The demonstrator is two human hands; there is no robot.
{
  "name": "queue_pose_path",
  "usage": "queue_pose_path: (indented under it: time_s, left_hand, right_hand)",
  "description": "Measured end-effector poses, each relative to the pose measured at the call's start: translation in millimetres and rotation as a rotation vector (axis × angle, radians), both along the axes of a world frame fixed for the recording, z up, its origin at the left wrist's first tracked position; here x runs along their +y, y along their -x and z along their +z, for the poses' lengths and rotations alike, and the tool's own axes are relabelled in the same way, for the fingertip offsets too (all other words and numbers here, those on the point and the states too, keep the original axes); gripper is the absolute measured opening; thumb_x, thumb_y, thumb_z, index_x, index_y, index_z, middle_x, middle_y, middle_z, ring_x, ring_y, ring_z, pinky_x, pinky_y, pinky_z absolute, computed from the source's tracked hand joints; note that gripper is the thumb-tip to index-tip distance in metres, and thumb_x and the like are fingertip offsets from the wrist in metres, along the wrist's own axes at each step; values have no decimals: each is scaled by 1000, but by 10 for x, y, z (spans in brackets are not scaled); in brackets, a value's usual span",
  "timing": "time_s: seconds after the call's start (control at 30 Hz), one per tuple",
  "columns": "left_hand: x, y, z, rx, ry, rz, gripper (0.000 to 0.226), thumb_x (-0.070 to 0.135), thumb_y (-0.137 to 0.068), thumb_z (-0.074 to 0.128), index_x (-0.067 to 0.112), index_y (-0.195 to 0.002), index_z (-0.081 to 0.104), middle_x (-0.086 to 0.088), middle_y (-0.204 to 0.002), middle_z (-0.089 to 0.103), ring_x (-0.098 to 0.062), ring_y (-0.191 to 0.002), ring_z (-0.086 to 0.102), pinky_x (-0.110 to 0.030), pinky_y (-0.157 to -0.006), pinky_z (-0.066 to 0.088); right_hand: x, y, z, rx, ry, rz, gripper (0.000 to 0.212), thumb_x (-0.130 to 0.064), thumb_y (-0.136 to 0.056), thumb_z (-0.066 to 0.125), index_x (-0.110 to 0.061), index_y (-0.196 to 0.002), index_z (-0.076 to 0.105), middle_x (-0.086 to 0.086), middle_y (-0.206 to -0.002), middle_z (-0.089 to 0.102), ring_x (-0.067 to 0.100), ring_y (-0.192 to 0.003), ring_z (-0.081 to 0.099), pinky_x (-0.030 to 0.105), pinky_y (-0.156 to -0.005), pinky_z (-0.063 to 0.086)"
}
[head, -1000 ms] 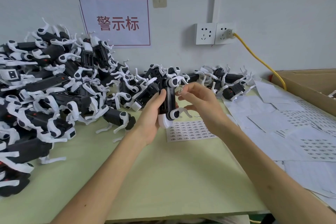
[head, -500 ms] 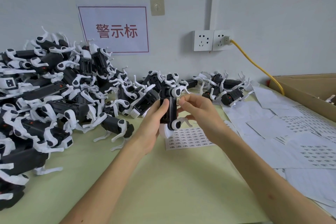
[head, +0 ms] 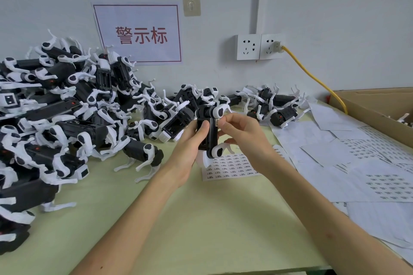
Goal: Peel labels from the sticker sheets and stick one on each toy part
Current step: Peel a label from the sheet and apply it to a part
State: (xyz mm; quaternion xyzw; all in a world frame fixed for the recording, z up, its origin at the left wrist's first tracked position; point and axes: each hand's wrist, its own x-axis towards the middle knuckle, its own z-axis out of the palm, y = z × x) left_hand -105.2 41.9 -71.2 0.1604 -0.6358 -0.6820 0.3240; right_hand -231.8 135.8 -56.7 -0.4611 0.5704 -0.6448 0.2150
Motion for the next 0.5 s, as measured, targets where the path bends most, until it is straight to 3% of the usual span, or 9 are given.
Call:
queue_pose_path:
  time_s: [0.1,0.27,0.5]
  left_hand:
    - [8,-7,1,1,-1,-2,29,32,-108,48,18,-130,61,9,-109,76,-8,-104,72,-20,-81,56]
    - [21,-13,11,-15,9,31,30,33,-107,49,18,-130,61,5,-116,75,-14,-116,69,-35,-103,51]
    - [23,-20,8,-42,33,51,29,35,-106,50,23,-130,62,4,-123,73,-16,-122,66,-44,-113,45]
  right_hand:
    - [-3,-9,-4,-3,-1,-12,16,-16,-100,64,-16,-84,69,-1,-83,72,13,-81,70,34,-78,55]
    - [-7,-20,2,9,-9,-32,16,-16,-100,64,-17,-84,69,-6,-78,71,11,-80,69,35,-79,56]
    - [-5,-33,-4,14,-8,-40,16,-17,-99,64,-16,-84,68,-5,-79,70,12,-81,69,33,-77,56]
